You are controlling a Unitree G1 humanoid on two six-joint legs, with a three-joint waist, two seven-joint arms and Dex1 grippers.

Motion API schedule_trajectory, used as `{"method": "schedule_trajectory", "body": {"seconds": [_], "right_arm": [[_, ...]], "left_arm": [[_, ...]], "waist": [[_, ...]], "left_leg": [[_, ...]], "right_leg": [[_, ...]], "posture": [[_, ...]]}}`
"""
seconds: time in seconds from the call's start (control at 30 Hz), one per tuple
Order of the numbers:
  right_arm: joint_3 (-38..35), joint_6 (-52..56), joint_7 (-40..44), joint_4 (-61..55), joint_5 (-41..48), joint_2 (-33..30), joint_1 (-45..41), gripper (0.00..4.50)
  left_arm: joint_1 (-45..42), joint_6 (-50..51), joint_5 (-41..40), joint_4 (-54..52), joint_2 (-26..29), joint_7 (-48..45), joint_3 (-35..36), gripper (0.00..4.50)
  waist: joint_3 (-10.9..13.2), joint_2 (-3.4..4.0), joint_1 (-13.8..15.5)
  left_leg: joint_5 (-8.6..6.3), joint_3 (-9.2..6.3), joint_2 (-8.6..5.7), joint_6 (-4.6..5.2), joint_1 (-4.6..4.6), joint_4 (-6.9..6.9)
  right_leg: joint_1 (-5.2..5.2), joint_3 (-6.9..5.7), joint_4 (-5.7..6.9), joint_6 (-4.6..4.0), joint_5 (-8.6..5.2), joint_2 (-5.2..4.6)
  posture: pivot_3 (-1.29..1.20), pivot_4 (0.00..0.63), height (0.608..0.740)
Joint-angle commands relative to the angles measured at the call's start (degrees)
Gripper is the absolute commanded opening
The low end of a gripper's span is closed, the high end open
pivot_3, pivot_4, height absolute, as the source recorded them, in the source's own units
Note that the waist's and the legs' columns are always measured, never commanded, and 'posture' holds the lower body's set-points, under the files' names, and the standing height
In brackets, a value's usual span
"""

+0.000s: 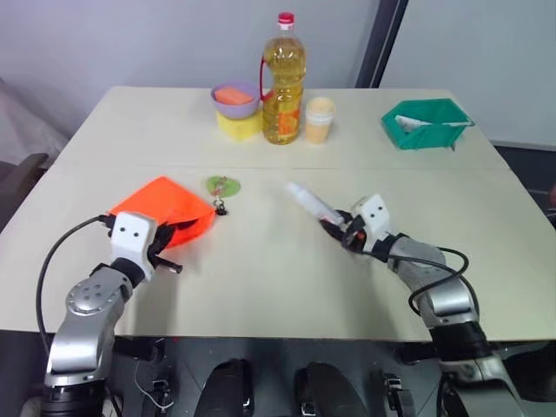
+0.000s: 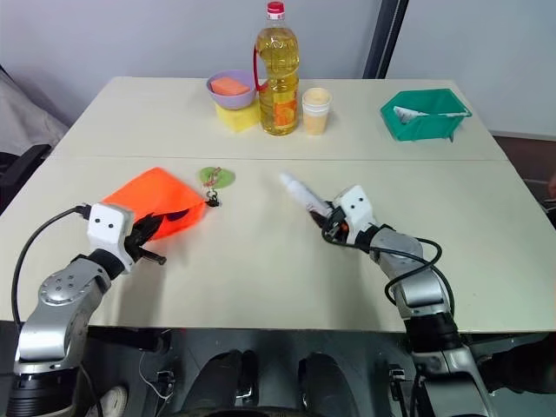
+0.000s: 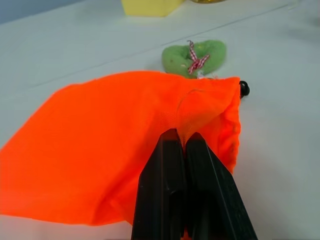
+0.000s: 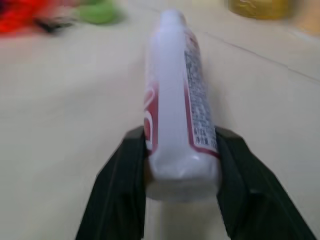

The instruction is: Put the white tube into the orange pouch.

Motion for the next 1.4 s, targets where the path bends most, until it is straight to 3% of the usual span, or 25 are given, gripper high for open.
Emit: {"method": "schedule_trajectory", "body": {"seconds": [0.03, 0.2, 0.33, 0.93, 1.4], "right_arm": [[5.2, 3.4, 2.1, -8.7, 1.6, 1.3, -0.6, 1.61], [13.1, 7.1, -0.7, -8.5, -3.0, 4.6, -2.4, 1.61], [15.1, 8.5, -2.2, -5.3, -4.0, 7.9, -3.9, 1.61], [15.2, 9.2, -2.7, 5.5, -2.7, 19.7, -11.1, 1.61], [13.4, 10.9, -6.2, 11.8, -1.8, 26.4, -14.8, 1.61]], "left_arm": [[0.1, -1.7, -2.3, -1.2, 0.9, -1.3, 2.2, 0.0], [0.3, -1.4, -4.4, -1.8, 1.1, -1.6, 3.2, 0.0], [0.6, -1.1, -5.0, -2.4, 1.4, -1.6, 3.2, 0.0], [2.3, 0.6, -7.1, -5.9, 1.6, -1.8, 1.0, 0.0], [3.1, 8.7, -16.3, -14.5, 2.3, -6.2, -3.5, 0.0]], "waist": [[0.0, 0.0, 0.0], [0.0, -0.05, 0.3], [0.0, -0.06, 0.4], [0.0, -0.06, 0.1], [0.0, -0.05, -0.3]], "left_leg": [[0.0, -0.01, 0.0, 0.0, 0.01, 0.01], [0.0, -0.02, -0.02, 0.0, 0.0, 0.04], [0.0, -0.03, -0.03, -0.01, 0.0, 0.04], [-0.01, -0.03, -0.03, -0.01, -0.01, 0.0], [-0.02, -0.03, -0.06, -0.03, -0.04, -0.06]], "right_leg": [[0.01, 0.0, 0.0, 0.0, 0.0, 0.0], [0.02, -0.01, 0.0, 0.0, 0.0, -0.05], [0.01, -0.01, 0.0, -0.02, 0.01, -0.08], [-0.02, -0.01, -0.01, -0.05, 0.01, -0.1], [-0.07, -0.01, -0.04, -0.1, 0.0, -0.17]], "posture": [[0.0, 0.15, 0.737], [0.0, 0.15, 0.737], [0.0, 0.15, 0.737], [0.0, 0.15, 0.737], [0.0, 0.15, 0.737]]}}
